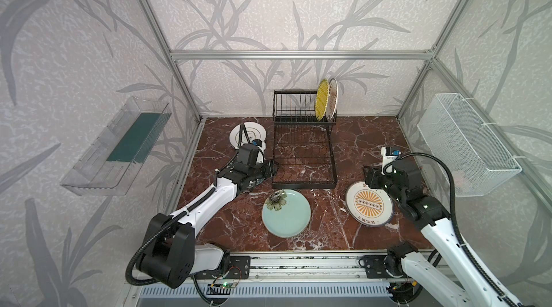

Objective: Load plates into a dish rack
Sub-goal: Move the plate to the middle-right of the table.

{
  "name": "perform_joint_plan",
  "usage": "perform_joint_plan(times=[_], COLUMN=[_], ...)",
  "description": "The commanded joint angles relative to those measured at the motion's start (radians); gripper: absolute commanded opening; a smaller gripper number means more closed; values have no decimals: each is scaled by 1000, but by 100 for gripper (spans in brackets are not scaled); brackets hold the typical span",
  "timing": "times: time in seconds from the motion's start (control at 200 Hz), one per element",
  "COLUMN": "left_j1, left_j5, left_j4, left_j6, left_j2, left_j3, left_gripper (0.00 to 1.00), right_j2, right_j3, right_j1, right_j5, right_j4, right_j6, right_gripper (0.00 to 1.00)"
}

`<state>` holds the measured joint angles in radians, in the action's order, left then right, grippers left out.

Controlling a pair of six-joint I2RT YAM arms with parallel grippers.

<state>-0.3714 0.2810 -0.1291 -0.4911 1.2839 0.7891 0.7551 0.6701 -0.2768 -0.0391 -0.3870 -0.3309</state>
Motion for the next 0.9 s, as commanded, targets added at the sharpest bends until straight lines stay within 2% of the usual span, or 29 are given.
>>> perform_joint_plan(times=[0.0,0.295,0.395,0.515,0.72,0.895], left_j1=[-13,-27,-27,-28,-32,-83], left_j5=[-64,-113,-101,-92,-104,-111], left_j4=[64,-62,-82,-80,-24,156], left_j6=[-18,-44,-59,-75,-106,-184], left_j2=[-78,-246,-271,-277,-285,-260], left_j3=[-38,-127,-150,-180,-246,-280], left_gripper=[58,58,58,58,58,58], right_j2=[-41,-23,12,25,42,93], right_j3=[-55,-138,-133,-158,-225,-253], right_j1=[1,1,-4,-5,-7,-5], right_j5=[74,206,242,262,256,227], right_j4=[31,90,83,96,126,170], right_j6=[-53,-117,-127,-142,-182,-203], right_gripper=[57,57,62,62,62,62])
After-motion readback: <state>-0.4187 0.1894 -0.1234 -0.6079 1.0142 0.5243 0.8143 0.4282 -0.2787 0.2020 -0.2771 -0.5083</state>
